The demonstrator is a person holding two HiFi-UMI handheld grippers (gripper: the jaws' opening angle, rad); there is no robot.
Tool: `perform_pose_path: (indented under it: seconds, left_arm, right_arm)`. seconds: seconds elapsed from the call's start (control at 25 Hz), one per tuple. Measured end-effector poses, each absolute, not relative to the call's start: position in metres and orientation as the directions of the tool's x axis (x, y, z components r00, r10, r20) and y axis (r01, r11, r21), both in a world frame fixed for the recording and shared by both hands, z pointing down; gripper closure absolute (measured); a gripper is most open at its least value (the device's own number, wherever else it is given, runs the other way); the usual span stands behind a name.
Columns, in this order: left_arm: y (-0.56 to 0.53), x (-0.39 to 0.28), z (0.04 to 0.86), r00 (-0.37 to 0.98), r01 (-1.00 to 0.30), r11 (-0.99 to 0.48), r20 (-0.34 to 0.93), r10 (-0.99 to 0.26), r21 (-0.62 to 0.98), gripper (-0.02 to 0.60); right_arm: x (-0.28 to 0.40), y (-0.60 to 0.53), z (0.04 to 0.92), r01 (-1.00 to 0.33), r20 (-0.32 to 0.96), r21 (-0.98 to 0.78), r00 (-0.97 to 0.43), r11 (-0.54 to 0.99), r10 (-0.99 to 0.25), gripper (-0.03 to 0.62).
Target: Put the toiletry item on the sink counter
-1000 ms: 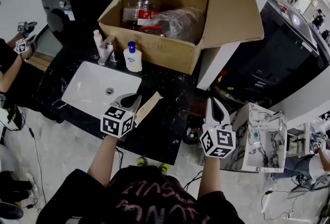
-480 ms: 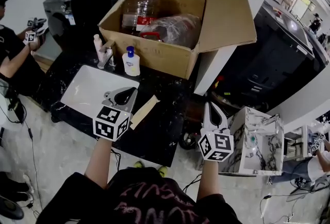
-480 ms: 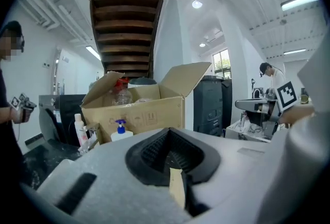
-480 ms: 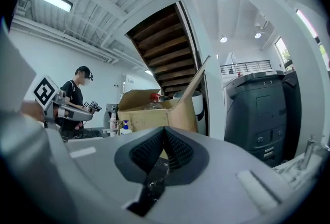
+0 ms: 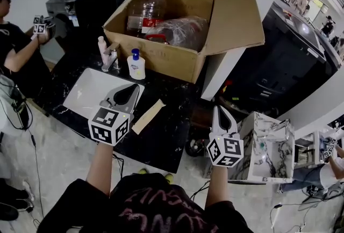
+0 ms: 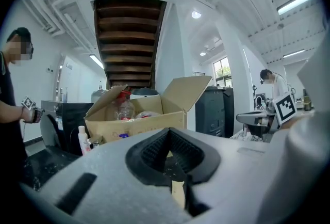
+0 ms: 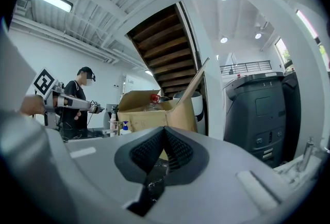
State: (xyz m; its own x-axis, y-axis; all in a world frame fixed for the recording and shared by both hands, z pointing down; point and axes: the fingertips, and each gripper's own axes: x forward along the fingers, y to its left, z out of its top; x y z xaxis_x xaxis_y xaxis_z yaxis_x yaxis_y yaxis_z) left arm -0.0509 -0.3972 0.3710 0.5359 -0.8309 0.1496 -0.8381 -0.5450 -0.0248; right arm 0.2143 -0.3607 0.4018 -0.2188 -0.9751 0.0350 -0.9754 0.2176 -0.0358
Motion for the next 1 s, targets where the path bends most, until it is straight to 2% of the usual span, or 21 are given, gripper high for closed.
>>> perform_pose_path:
  seconds: [1.0]
  left_arm:
    - [-0.389, -0.054, 0.343, 0.566, -0.819, -0.571, 0.089, -0.819, -0.048, 0.581]
  right_arm:
    - [0.214, -0.358, 0.388, -0.979, 0.026, 0.010, -0.206, 0.206, -0.978, 0.583]
